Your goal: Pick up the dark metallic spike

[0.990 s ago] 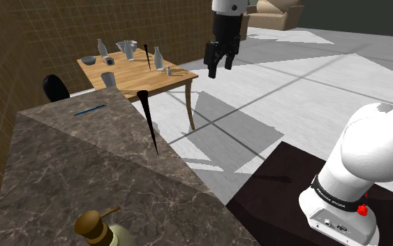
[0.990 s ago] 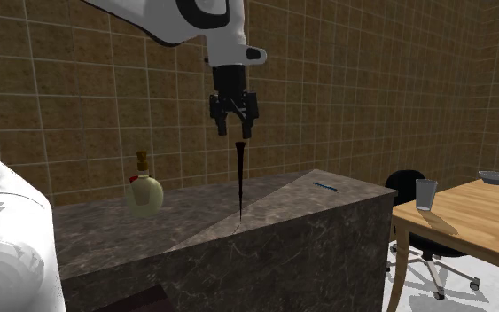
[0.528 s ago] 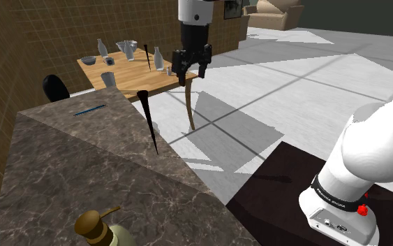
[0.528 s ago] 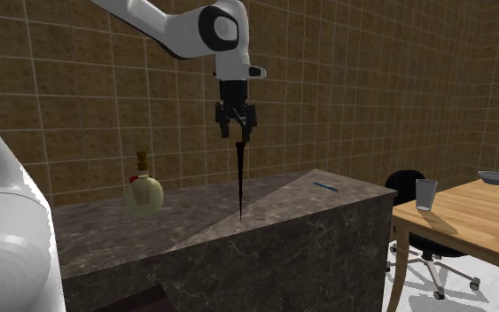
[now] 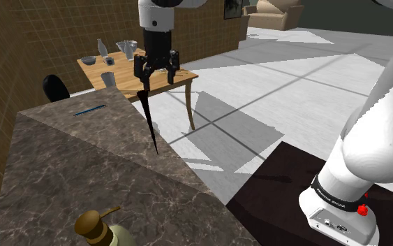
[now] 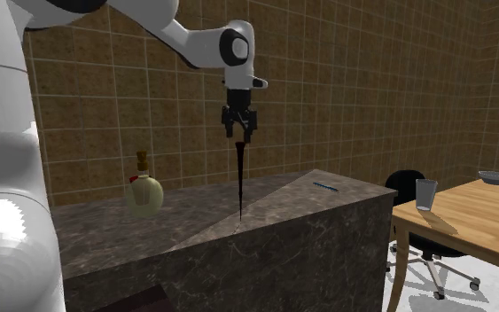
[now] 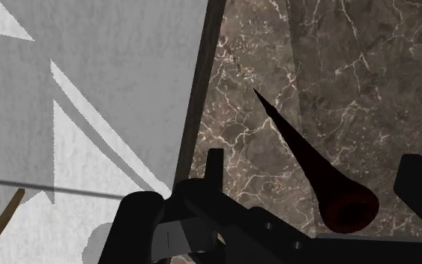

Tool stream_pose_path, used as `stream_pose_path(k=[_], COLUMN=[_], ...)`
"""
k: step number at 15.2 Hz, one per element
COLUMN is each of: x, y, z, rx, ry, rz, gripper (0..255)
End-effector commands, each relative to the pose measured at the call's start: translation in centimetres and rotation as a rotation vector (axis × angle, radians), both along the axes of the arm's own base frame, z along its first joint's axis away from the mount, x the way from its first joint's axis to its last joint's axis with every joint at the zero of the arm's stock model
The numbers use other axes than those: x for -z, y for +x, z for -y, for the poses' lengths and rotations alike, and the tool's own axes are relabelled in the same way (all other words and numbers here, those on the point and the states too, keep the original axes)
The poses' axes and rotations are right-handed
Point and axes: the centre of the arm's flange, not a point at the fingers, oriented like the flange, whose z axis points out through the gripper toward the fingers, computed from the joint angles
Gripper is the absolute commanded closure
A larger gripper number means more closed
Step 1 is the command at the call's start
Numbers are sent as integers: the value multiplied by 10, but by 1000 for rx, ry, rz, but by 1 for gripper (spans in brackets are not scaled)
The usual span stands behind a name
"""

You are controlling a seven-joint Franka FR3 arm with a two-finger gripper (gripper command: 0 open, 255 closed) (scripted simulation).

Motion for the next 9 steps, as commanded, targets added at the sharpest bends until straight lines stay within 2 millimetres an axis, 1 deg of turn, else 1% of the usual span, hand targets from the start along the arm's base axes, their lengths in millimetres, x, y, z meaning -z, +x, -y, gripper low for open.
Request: stream_pose_path(k=[1,4,9], x=[5,9,35], y=[17,41,41], z=[-17,-42,-42], rx=[6,13,13], ry=[15,34,34], rz=[-7,-16,-16], gripper=[0,0,0])
